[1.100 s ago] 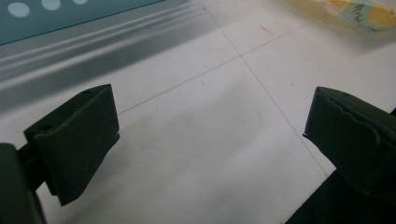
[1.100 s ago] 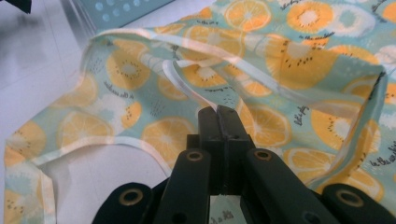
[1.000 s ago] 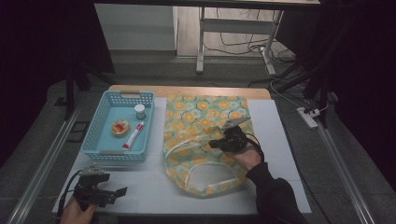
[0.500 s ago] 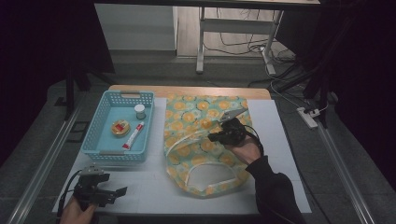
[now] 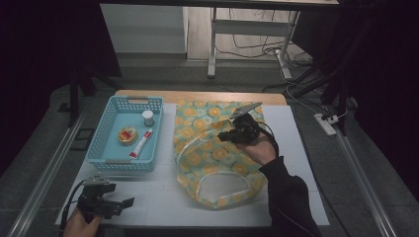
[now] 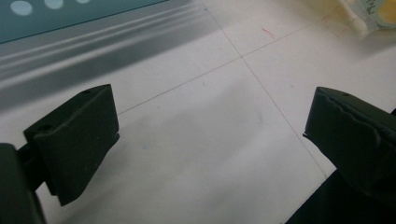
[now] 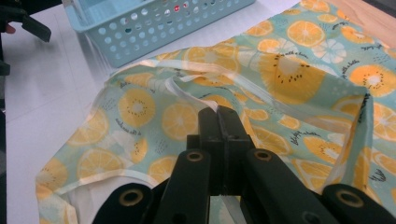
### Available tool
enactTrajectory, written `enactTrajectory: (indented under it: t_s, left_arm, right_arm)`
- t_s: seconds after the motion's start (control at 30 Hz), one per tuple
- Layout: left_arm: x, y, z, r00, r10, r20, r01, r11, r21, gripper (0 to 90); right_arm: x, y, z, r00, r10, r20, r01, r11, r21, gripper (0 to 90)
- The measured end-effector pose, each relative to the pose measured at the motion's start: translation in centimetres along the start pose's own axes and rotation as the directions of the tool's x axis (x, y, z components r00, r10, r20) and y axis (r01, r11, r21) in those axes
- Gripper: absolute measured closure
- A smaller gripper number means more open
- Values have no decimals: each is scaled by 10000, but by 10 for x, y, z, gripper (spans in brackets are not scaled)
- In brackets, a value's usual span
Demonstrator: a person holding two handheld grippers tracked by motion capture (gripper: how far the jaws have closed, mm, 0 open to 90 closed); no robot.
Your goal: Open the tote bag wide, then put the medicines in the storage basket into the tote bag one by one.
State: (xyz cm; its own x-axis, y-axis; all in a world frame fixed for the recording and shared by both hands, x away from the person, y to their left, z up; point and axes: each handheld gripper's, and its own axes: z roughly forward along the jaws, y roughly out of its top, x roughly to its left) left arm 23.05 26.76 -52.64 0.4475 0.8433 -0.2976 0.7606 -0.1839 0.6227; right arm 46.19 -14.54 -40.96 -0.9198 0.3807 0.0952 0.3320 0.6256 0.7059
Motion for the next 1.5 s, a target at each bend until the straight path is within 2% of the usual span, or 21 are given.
enactTrajectory:
  t_s: [0.6,0.8,1.0,1.1,1.23,1.37,1.43,1.5]
  left_arm:
    - [1,0,0,10000,-89,23,89,9999,-54,29]
    - [1,-1,-2,10000,-69,56,70,9998,-168,28]
    - [2,-2,-4,9997,-243,59,246,9990,-386,22]
    - [1,-2,-4,9997,-221,-80,217,9989,-411,17]
    - [1,-1,-5,9996,-274,36,275,9990,-358,14]
    - [-1,0,-7,9998,-131,-121,127,9994,-312,17]
    - [1,1,-7,9999,-98,49,100,9995,-312,22]
    - [1,2,-7,10000,53,41,-52,9997,-256,22]
  right_arm:
    - [-3,15,-5,9998,62,210,-57,9997,-235,900]
    - [-2,13,-5,9997,81,215,-76,9997,-236,900]
    - [0,12,-5,9998,80,188,-75,9997,-250,900]
    - [1,11,-4,9998,83,185,-79,9997,-237,900]
    - [1,10,-4,9998,71,201,-65,9996,-263,900]
    - [1,10,-4,9998,61,193,-55,9995,-326,900]
    - [1,9,-4,9998,51,171,-46,9995,-303,900]
    - [1,9,-4,9998,51,167,-47,9996,-284,900]
